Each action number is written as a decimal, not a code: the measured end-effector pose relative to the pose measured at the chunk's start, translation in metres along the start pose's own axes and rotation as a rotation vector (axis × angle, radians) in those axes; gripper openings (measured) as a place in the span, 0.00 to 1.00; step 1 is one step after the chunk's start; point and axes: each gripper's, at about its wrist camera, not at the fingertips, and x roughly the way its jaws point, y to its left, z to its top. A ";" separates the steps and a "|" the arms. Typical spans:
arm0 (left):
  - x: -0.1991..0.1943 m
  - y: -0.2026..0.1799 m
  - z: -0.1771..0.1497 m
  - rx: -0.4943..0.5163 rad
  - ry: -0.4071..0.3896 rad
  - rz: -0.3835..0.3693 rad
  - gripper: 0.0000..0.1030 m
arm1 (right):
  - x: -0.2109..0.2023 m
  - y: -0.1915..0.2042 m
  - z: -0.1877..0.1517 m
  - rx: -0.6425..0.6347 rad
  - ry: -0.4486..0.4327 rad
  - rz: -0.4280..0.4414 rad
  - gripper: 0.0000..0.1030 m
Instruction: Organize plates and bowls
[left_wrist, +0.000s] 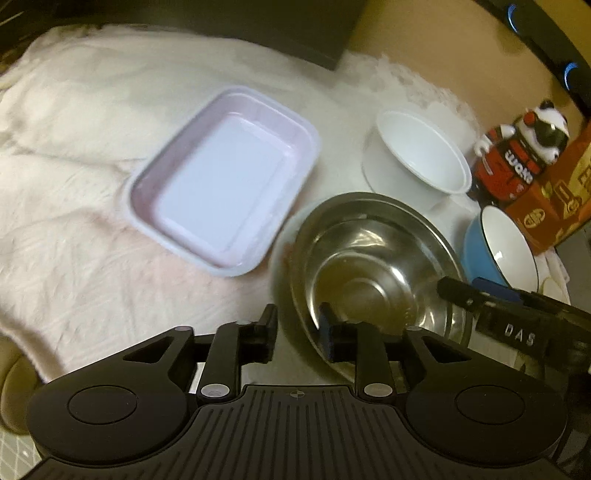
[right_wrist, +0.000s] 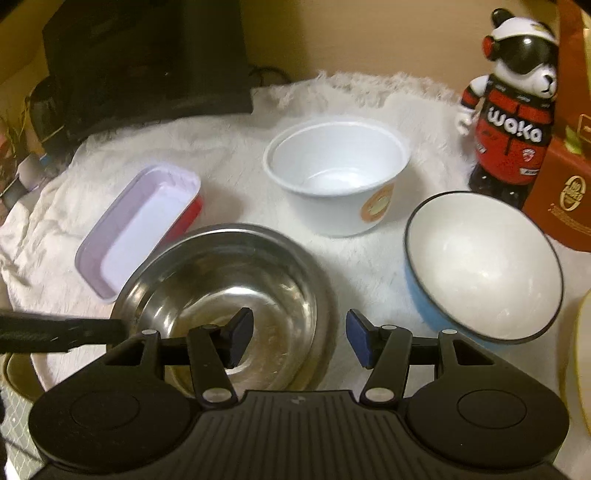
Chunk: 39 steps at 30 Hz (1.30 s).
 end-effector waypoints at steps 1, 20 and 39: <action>0.000 0.002 -0.001 -0.006 -0.001 0.003 0.36 | 0.001 -0.002 0.000 0.006 0.001 -0.006 0.54; 0.053 0.010 0.017 -0.069 0.076 -0.038 0.33 | 0.050 -0.011 -0.002 0.165 0.165 0.065 0.56; 0.067 -0.026 0.023 0.087 0.148 -0.063 0.38 | 0.009 -0.013 -0.033 0.226 0.153 -0.026 0.62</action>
